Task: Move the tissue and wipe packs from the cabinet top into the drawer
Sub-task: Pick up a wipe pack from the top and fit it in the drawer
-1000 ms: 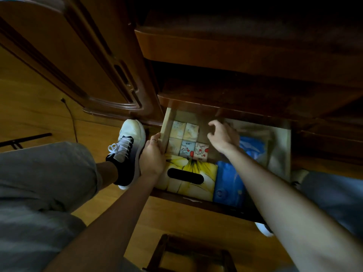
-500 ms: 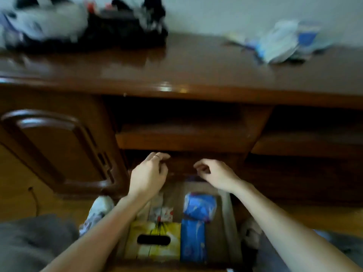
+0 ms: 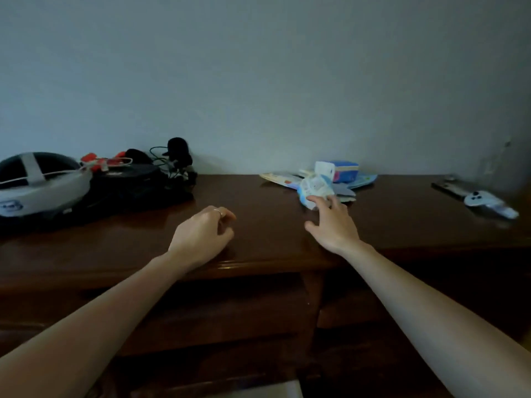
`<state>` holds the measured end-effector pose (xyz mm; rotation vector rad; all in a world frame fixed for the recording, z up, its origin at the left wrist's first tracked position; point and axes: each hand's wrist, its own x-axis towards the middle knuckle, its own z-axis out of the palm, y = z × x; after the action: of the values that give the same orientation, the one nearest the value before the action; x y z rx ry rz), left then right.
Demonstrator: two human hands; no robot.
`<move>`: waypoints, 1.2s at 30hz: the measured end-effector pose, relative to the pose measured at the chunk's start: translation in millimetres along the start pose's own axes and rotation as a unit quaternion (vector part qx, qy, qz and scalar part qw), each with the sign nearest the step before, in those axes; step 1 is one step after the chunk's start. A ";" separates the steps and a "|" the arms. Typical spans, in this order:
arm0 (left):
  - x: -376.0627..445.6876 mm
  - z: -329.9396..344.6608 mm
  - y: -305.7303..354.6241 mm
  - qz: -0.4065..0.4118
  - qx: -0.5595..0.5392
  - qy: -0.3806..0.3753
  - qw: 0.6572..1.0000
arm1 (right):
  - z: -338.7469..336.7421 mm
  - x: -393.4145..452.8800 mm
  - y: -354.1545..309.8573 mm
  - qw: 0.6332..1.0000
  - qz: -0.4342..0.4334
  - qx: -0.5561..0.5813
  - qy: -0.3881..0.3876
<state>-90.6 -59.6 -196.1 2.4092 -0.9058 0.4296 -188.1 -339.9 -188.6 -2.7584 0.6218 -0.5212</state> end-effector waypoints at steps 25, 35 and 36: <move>156.1 105.3 -1.9 0.049 0.030 -0.068 0.996 | 33.5 156.0 57.1 0.982 0.133 -0.135 0.005; 136.3 87.6 8.0 0.021 0.005 -0.054 0.998 | 15.9 106.1 6.6 0.984 -0.138 -0.105 0.026; 133.0 86.6 8.1 0.018 0.001 -0.042 0.999 | 16.8 101.2 2.4 0.984 -0.155 -0.072 0.042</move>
<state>9.6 -182.7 -202.4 2.4324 -0.9860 0.3450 -97.0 -385.2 -175.7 -3.0034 0.2529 -0.6856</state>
